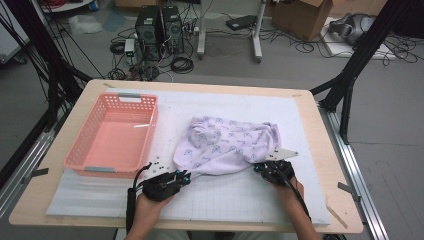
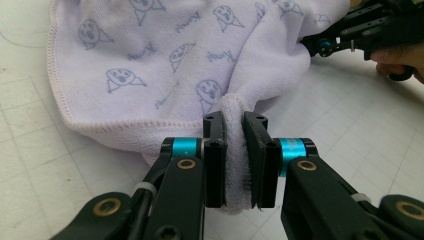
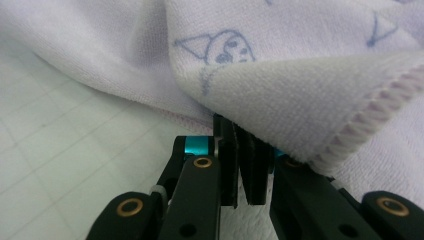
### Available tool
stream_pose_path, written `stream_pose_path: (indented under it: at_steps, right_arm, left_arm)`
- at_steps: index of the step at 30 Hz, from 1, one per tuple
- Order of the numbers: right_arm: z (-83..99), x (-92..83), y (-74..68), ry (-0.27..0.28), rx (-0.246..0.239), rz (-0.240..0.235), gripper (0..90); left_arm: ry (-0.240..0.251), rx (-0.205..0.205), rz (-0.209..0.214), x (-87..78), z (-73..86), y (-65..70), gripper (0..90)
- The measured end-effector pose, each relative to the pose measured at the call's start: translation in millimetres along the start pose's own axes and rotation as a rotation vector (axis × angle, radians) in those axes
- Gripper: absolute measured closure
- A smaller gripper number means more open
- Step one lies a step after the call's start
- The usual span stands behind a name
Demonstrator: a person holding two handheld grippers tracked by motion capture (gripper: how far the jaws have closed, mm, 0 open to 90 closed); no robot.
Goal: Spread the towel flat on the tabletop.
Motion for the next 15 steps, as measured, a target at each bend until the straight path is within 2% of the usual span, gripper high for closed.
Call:
stream_pose_path:
  at_steps: [4,8,11,15]
  right_arm:
    - [5.8,-10.0,-1.5,-0.012,0.036,-0.046,88.0]
    - [18.0,-34.5,-10.6,-0.004,0.060,-0.102,87.9]
    - [26.5,-57.1,-15.9,0.007,0.072,-0.107,87.9]
    - [42.0,-78.2,-23.5,0.004,0.084,-0.103,87.8]
  left_arm:
    - [0.004,-0.005,0.005,-3.2,0.2,0.6,79.1]
    - [0.001,-0.004,0.025,-5.7,2.2,4.7,78.6]
    - [-0.011,0.003,0.030,-7.7,6.4,9.1,78.3]
    - [-0.034,-0.017,0.030,-11.6,15.1,12.8,76.6]
Point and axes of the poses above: each handheld gripper's, and its own axes: x roughly forward along the jaws, z roughly out of its underside, y roughly to its right, the point moved 8 cm from there along x, roughly forward along the jaws, and after that the axes turned 4 degrees about -x, right-handed, at the moved point
